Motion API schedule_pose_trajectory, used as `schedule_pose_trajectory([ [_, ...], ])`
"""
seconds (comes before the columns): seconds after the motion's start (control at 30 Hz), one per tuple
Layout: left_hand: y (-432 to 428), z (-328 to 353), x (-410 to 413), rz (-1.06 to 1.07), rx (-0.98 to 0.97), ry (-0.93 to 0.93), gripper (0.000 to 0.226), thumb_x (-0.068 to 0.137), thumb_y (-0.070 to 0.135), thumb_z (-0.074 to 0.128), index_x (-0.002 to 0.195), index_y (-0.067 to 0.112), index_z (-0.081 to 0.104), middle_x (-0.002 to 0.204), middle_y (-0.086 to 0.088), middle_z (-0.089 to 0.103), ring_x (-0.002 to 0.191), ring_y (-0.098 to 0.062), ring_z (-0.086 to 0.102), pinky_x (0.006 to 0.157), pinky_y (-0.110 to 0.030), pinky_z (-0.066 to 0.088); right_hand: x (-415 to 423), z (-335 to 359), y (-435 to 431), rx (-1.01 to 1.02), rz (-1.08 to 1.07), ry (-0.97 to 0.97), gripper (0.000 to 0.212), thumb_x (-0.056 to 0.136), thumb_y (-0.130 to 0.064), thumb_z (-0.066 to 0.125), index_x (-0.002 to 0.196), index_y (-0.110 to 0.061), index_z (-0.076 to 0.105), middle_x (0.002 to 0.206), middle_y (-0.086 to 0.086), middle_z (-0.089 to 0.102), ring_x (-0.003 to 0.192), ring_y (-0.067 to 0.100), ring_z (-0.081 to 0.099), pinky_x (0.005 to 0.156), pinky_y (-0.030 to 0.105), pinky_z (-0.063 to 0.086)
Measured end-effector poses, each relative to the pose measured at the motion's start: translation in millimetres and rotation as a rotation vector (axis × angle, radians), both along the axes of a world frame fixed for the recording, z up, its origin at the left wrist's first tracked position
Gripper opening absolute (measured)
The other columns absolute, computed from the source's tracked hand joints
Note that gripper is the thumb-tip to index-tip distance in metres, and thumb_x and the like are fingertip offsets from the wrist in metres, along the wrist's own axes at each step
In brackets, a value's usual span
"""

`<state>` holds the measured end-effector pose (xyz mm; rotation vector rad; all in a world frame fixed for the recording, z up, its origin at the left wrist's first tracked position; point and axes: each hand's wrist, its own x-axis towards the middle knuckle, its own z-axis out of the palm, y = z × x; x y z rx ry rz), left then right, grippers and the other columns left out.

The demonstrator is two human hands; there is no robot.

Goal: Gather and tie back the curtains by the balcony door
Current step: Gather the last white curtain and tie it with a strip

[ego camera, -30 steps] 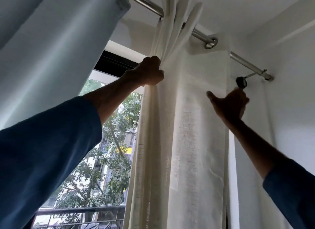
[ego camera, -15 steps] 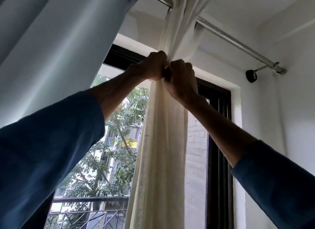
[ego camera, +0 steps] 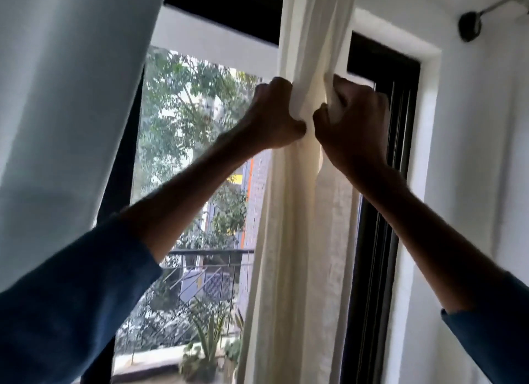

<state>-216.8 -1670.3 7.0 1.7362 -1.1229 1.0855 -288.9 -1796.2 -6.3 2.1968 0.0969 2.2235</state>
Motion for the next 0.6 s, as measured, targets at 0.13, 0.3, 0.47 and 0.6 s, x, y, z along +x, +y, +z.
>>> schedule_pose_trajectory([
  [0.13, -11.9, -76.2, -6.5, -0.038, 0.007, 0.036, 0.034, 0.086, 0.018, 0.067, 0.110, -0.004, 0.056, 0.096, -0.010, 0.049, 0.098, -0.024, 0.046, 0.064, -0.016, 0.025, -2.1, -77.5, -8.8, -0.021, -0.109, 0.091, 0.031, 0.077, -0.007, 0.052, 0.105, -0.013, 0.063, 0.056, 0.002, 0.046, 0.051, 0.026, 0.046, 0.051, 0.040, 0.048],
  [0.3, -18.9, -166.8, -20.4, -0.077, 0.042, 0.082, 0.012, 0.079, 0.013, 0.065, 0.077, 0.013, 0.053, 0.064, 0.008, 0.046, 0.068, -0.028, 0.050, 0.065, -0.026, 0.034, -2.1, -188.7, -17.5, 0.039, -0.048, 0.143, 0.036, 0.076, 0.004, 0.054, 0.103, -0.018, 0.064, 0.066, -0.005, 0.042, 0.053, 0.019, 0.040, 0.047, 0.031, 0.034],
  [0.47, -21.1, -241.4, -17.2, -0.101, 0.072, 0.141, 0.030, 0.074, 0.008, 0.066, 0.063, 0.018, 0.040, 0.051, 0.015, 0.029, 0.041, -0.009, 0.031, 0.043, -0.017, 0.031, -13.8, -289.3, -20.3, 0.211, 0.057, 0.271, 0.024, 0.080, 0.005, 0.065, 0.100, -0.005, 0.072, 0.075, 0.001, 0.052, 0.062, 0.014, 0.045, 0.048, 0.026, 0.040],
  [0.6, -25.3, -301.1, -15.0, -0.128, 0.104, 0.214, 0.031, 0.076, 0.011, 0.068, 0.069, 0.019, 0.038, 0.053, 0.016, 0.027, 0.043, -0.012, 0.030, 0.045, -0.020, 0.023, -31.7, -356.7, -18.9, 0.452, 0.219, 0.383, 0.017, 0.088, -0.001, 0.067, 0.102, -0.004, 0.075, 0.095, 0.003, 0.061, 0.081, 0.010, 0.058, 0.058, 0.014, 0.052],
])
